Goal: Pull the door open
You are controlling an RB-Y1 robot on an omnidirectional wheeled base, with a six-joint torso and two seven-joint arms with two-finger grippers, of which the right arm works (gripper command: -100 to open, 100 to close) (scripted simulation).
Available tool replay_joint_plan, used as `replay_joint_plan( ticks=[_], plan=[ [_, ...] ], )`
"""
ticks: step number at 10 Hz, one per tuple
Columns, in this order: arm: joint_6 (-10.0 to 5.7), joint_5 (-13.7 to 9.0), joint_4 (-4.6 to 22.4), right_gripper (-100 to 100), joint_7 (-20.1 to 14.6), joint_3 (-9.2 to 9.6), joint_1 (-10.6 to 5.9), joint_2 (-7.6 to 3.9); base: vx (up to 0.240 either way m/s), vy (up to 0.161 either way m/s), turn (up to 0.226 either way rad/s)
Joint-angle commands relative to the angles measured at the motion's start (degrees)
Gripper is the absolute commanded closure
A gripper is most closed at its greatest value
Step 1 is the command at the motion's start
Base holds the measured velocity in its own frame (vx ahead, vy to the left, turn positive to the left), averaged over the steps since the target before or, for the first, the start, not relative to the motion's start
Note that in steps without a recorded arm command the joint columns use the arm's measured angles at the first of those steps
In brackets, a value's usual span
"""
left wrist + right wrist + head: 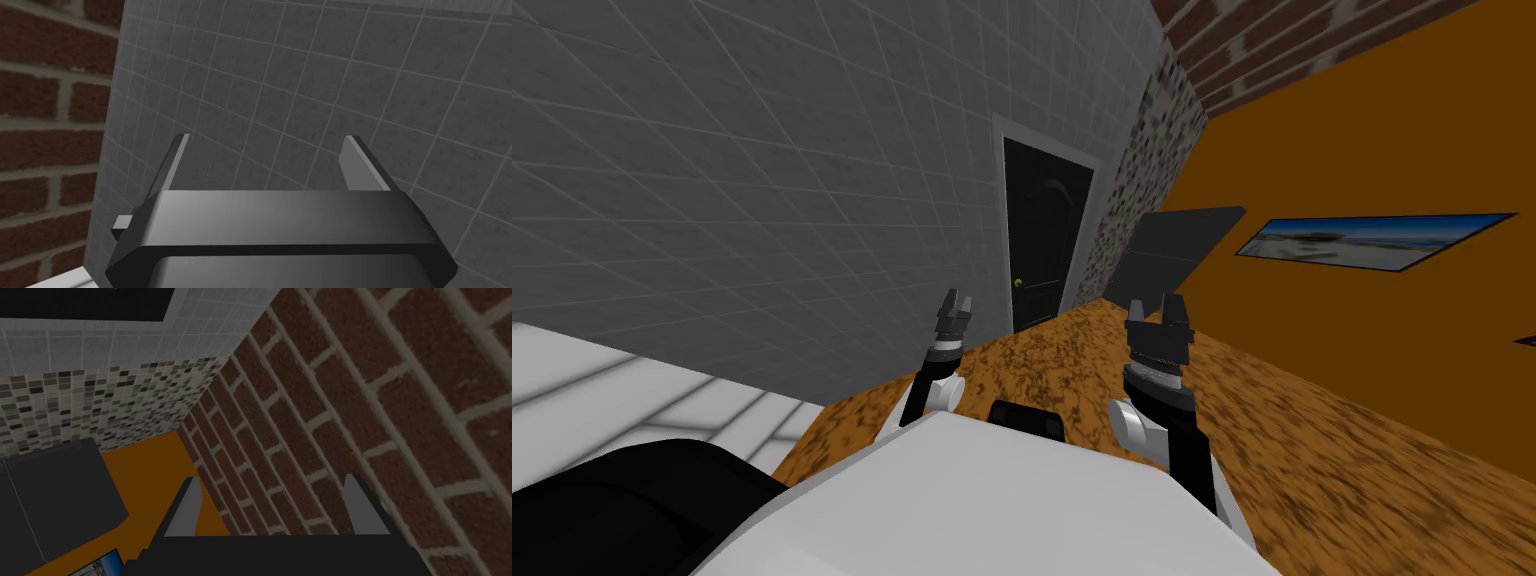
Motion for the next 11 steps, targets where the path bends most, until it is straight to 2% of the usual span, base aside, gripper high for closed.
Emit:
replay_joint_plan(
  ticks=[1,4,11],
  plan=[
    [-0.18,-0.36,1.88,-100,-0.1,-0.18,-0.66,-0.59,0.046,-0.092,0.192],
    [-0.47,-0.91,4.79,-100,-0.26,-0.45,-1.69,-1.46,0.042,0.024,0.106],
    [-1.54,-3.01,15.33,-100,-0.87,-1.48,-5.58,-4.36,0.056,-0.002,0.165]
  ],
)
